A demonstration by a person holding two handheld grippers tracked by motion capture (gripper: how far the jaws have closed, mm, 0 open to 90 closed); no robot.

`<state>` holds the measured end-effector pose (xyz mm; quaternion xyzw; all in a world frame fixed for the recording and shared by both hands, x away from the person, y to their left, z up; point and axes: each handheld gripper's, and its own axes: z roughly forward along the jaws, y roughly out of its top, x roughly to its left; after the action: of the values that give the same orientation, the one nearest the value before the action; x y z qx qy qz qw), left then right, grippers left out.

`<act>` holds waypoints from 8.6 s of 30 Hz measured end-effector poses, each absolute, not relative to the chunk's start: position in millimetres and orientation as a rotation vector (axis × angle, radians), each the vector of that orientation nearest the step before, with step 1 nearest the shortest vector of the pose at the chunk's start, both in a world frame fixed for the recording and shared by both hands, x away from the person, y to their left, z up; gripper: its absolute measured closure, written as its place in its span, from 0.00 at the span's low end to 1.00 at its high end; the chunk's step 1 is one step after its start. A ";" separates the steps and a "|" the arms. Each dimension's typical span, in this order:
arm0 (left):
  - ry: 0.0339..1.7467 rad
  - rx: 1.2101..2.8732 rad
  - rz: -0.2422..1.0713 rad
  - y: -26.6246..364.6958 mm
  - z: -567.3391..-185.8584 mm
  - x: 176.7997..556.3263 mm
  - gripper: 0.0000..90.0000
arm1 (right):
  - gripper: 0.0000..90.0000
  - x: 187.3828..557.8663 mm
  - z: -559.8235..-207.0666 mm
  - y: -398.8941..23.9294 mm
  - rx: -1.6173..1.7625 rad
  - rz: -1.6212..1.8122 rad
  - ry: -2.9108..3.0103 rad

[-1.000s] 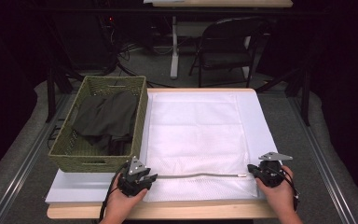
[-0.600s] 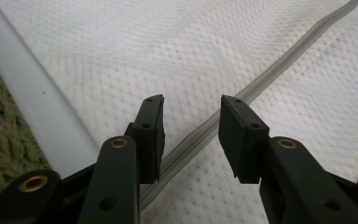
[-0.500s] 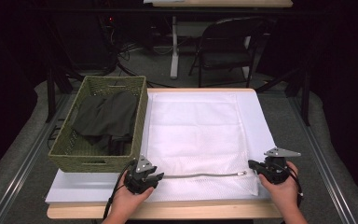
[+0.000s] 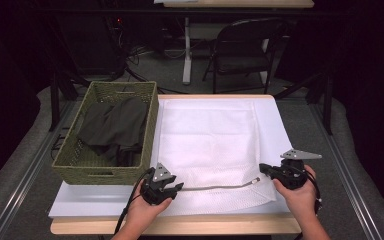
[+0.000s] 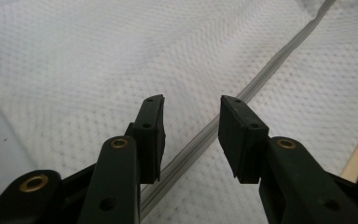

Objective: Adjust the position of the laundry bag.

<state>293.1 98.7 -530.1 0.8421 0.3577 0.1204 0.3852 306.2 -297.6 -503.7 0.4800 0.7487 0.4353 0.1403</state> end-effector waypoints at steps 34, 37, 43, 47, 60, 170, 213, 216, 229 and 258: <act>0.648 2.124 0.069 -28.5 -521.7 308.1 0.82 | 1.00 304.3 -508.2 -291.4 1.347 1.373 2.163; 0.634 2.133 0.064 -37.4 -523.4 309.7 0.82 | 1.00 304.0 -507.6 -290.4 1.347 1.386 2.160; 0.607 2.144 0.039 -54.8 -528.9 313.4 0.83 | 1.00 304.5 -506.0 -289.7 1.335 1.395 2.160; 0.596 2.147 0.022 -63.3 -532.7 315.7 0.82 | 1.00 304.3 -505.1 -288.6 1.331 1.400 2.157; 0.604 2.153 0.003 -77.4 -543.9 325.5 0.82 | 1.00 303.9 -503.9 -287.1 1.316 1.421 2.156; 0.600 2.088 0.019 -50.5 -547.2 326.0 0.89 | 0.95 303.7 -511.6 -263.6 1.320 1.614 2.330; 0.629 1.997 -0.089 -38.3 -541.1 325.2 0.91 | 0.92 303.1 -519.0 -272.8 1.362 1.602 2.293; 0.625 2.003 -0.071 -40.6 -540.7 324.7 0.91 | 0.89 303.2 -518.5 -274.4 1.375 1.592 2.292; 0.606 2.036 -0.011 -47.2 -537.9 320.8 0.92 | 0.95 302.7 -518.4 -279.0 1.402 1.578 2.284; 0.626 2.035 -0.012 -46.2 -543.7 322.2 0.93 | 0.97 301.2 -518.5 -294.3 1.435 1.576 2.238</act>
<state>322.2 -46.2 -543.7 0.8360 0.2570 -0.0050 0.4849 301.2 -294.3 -518.5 0.4642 0.7239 0.5097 0.0256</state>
